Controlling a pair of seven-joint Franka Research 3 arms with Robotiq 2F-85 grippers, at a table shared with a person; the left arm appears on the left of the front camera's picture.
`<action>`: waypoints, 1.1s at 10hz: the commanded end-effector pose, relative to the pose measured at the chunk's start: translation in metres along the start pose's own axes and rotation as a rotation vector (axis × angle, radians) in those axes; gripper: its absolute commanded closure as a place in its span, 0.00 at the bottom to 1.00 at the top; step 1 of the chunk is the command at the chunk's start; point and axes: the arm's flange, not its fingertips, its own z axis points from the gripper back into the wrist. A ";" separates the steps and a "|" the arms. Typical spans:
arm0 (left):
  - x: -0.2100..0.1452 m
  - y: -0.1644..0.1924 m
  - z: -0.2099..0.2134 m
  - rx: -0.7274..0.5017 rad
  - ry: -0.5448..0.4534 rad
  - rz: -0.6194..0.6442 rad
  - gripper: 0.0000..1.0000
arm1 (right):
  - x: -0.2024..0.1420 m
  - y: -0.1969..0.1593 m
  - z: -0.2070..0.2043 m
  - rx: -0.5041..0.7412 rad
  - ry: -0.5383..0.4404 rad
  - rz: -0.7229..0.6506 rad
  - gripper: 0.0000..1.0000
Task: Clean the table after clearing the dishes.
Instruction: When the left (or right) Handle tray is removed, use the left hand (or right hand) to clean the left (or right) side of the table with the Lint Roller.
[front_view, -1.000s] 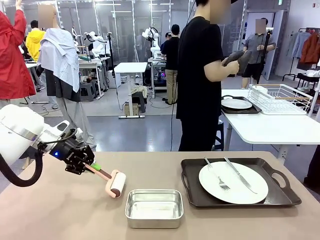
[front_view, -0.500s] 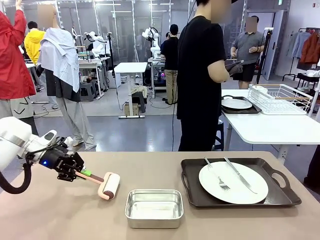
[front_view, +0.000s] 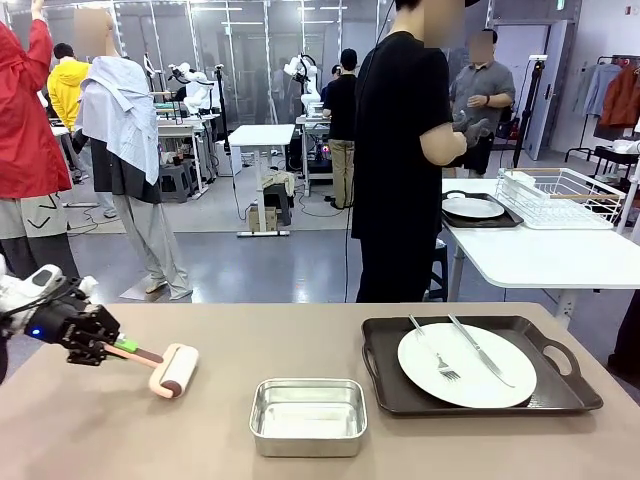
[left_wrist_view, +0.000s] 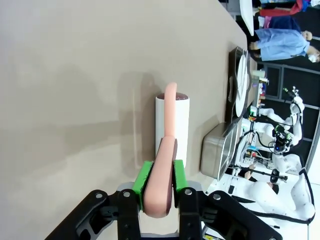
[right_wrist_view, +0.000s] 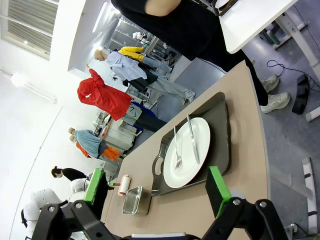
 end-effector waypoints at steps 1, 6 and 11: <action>-0.008 0.009 0.031 0.015 -0.032 0.014 0.77 | -0.003 0.003 -0.001 0.012 -0.015 0.019 0.00; -0.038 0.006 0.094 0.209 -0.109 0.093 0.77 | -0.003 0.003 -0.001 0.012 -0.015 0.019 0.00; -0.074 -0.052 0.138 0.216 -0.191 -0.001 0.77 | -0.003 0.003 -0.001 0.012 -0.015 0.019 0.00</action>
